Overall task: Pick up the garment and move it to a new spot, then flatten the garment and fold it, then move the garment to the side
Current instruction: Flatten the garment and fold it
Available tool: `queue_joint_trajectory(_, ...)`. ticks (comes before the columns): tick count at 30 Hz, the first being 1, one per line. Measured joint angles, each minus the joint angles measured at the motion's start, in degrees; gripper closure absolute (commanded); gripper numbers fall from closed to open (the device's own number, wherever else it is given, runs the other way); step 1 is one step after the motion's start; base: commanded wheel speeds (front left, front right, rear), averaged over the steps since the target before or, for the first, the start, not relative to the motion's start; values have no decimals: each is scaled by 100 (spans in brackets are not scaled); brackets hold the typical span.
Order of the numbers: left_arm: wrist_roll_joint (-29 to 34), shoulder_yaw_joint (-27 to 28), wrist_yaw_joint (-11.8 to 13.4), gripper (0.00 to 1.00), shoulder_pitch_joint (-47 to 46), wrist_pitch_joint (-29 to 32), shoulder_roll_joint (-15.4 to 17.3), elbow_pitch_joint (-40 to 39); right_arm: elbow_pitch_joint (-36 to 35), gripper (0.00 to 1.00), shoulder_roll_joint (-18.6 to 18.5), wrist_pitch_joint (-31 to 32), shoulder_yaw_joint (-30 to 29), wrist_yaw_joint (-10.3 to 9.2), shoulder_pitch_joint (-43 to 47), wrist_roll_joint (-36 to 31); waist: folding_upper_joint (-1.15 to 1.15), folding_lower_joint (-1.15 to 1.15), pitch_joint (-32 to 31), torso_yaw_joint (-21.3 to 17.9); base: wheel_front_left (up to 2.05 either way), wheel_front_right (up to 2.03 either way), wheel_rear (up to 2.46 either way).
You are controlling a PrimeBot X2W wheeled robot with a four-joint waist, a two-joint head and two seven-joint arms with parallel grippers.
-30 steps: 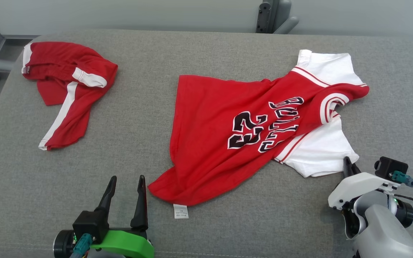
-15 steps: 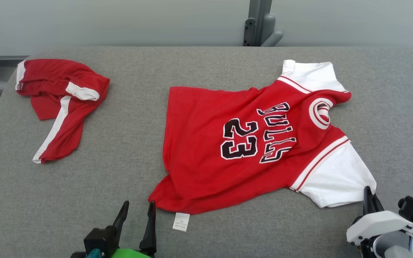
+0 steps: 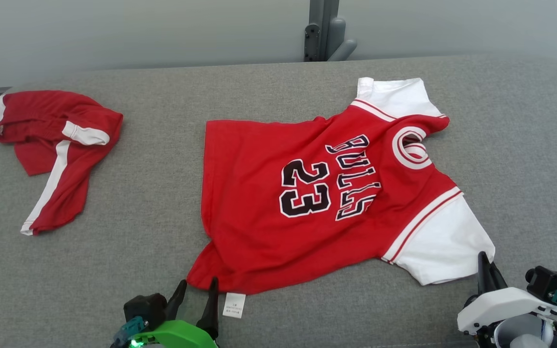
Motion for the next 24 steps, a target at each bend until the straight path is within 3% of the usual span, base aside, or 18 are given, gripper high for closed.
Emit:
queue_joint_trajectory(9, -737, 21, 45, 0, -351, 11, -1, 554, -21, 100, 4, -10, 225, -1, -164, 49, 0, 0, 172, -165, 0, 0, 0)
queue_joint_trajectory(10, -790, 8, 42, 10, -384, -7, -1, 579, -18, 100, 3, -11, 235, -1, -170, 49, 0, 0, 183, -174, 0, 0, 0)
queue_joint_trajectory(12, -861, -34, 41, 60, -463, -15, -1, 638, -7, 100, 4, -20, 246, -1, -188, 49, 0, 0, 195, -191, 0, 0, 0)
queue_joint_trajectory(14, -922, -74, 36, 100, -525, -37, -1, 692, 1, 100, 3, -33, 260, 0, -202, 49, 0, 0, 197, -205, 0, 0, 0)
queue_joint_trajectory(19, -1102, -134, -41, 100, -599, -136, -2, 708, -33, 100, 3, -48, 316, -1, -246, 132, 0, 0, 172, -231, 0, 0, 0)
queue_joint_trajectory(24, -1631, 0, -167, 100, -623, -213, -1, 367, -313, 100, 9, -34, 633, -1, -294, 1093, 0, 0, 109, -240, 0, 0, 0)
